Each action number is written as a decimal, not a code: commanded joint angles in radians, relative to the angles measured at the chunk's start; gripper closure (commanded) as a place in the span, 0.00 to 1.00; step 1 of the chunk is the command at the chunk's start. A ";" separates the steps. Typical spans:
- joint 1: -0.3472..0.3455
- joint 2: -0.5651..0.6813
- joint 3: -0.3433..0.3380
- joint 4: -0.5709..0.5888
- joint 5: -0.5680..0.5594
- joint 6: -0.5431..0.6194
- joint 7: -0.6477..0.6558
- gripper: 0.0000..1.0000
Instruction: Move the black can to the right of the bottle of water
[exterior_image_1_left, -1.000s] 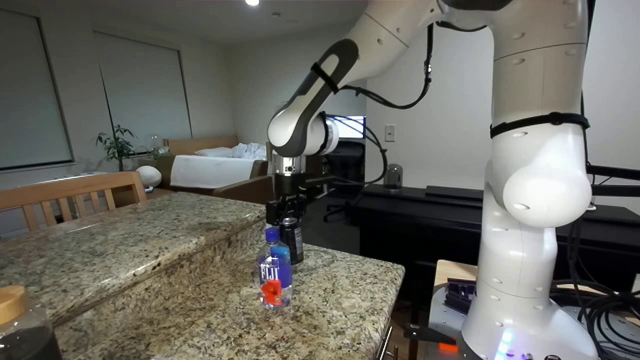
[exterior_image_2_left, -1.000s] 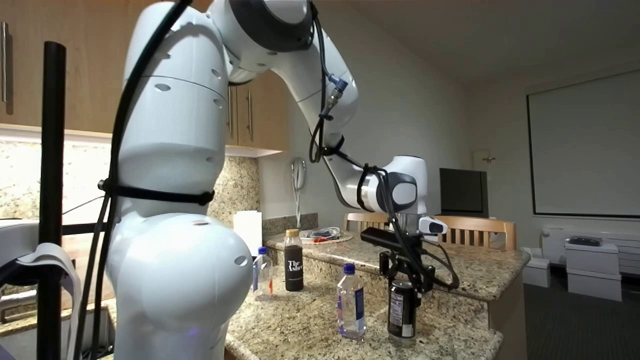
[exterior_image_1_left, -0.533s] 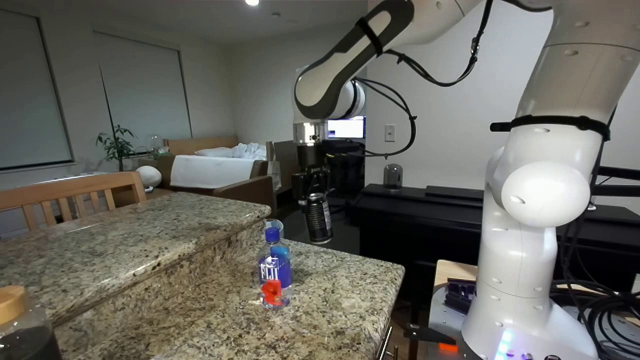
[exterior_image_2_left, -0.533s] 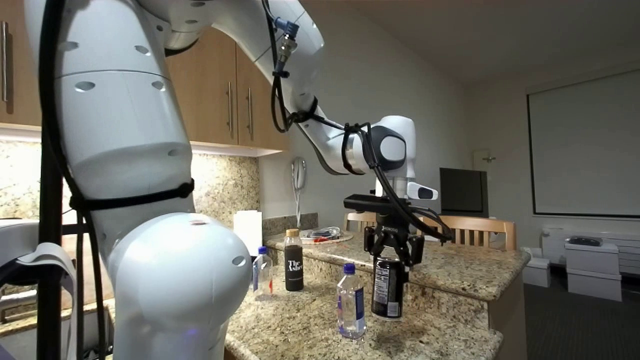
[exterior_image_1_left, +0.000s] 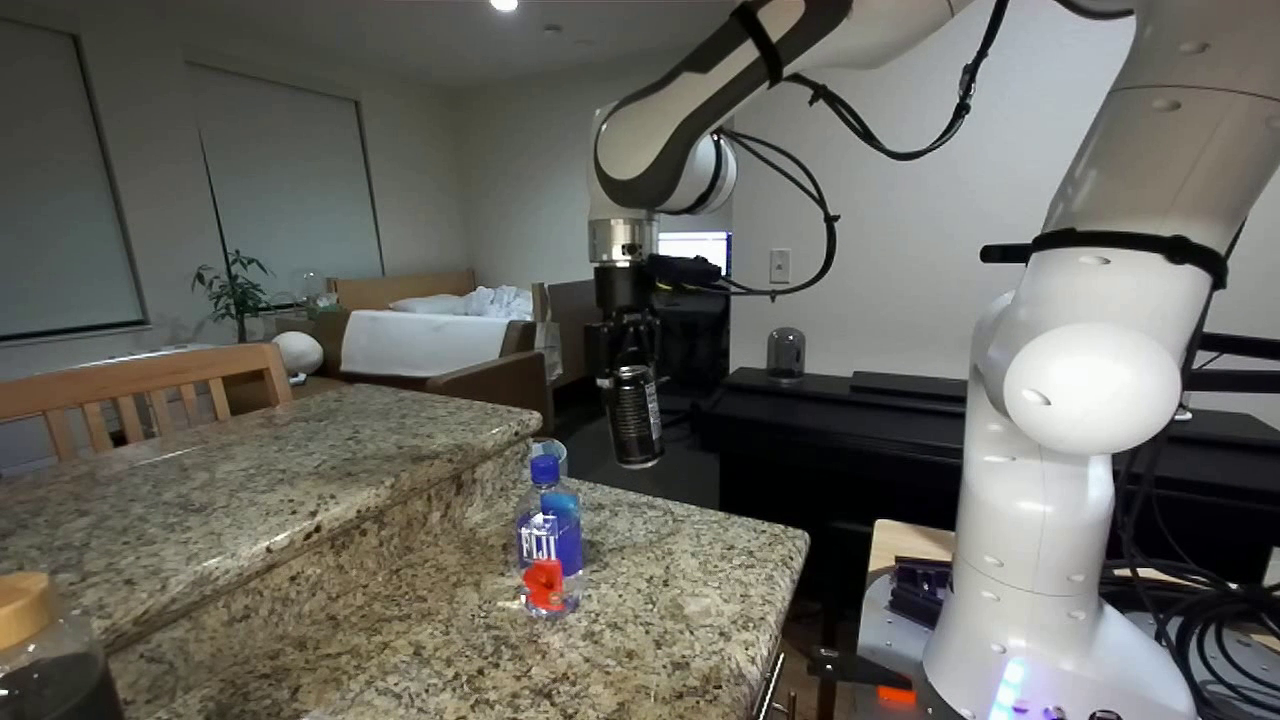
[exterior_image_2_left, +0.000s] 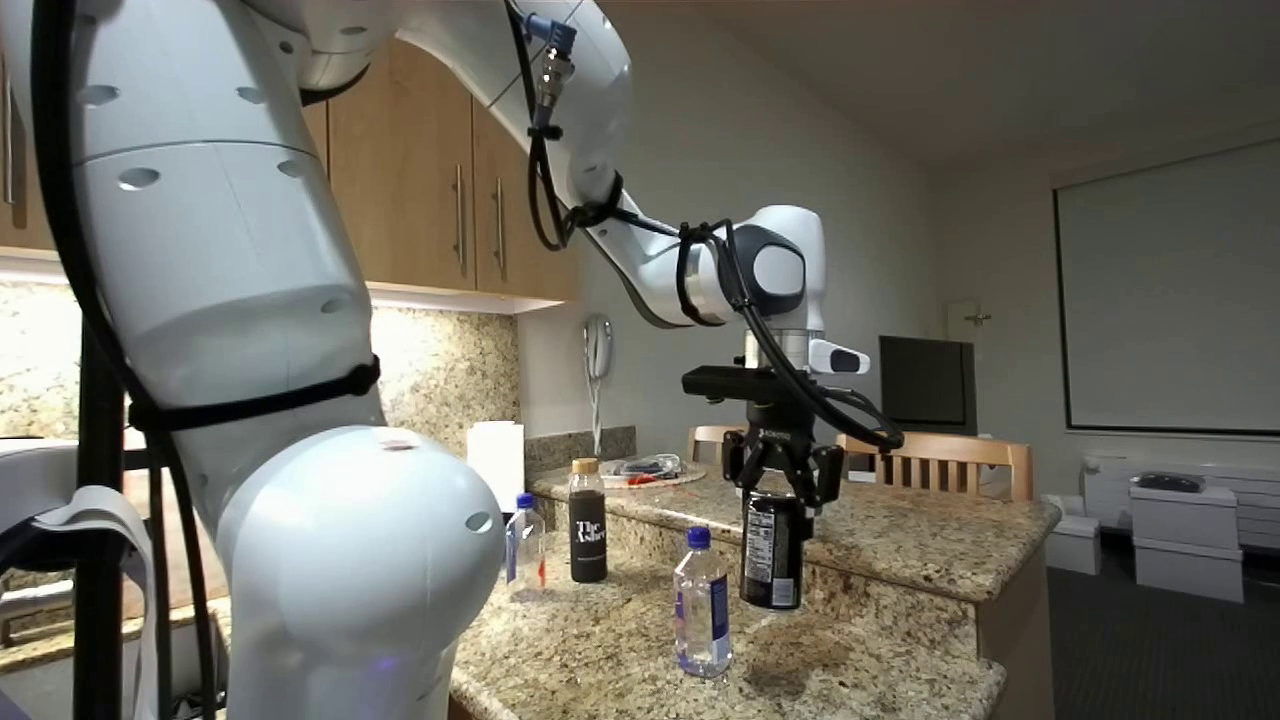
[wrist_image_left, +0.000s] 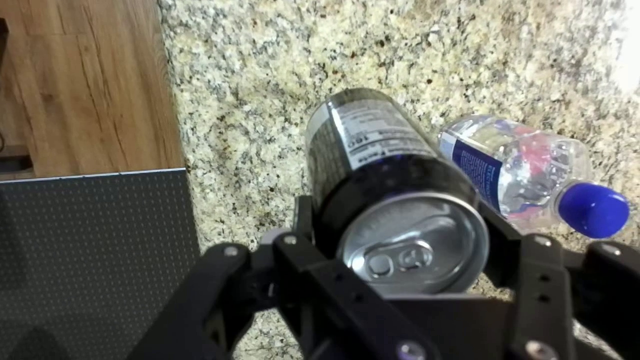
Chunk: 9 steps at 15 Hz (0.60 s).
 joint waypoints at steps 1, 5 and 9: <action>-0.006 0.000 0.006 0.001 0.002 -0.002 -0.002 0.52; 0.002 0.032 0.004 -0.043 0.016 0.082 -0.024 0.52; 0.024 0.045 0.001 -0.125 0.056 0.234 -0.072 0.52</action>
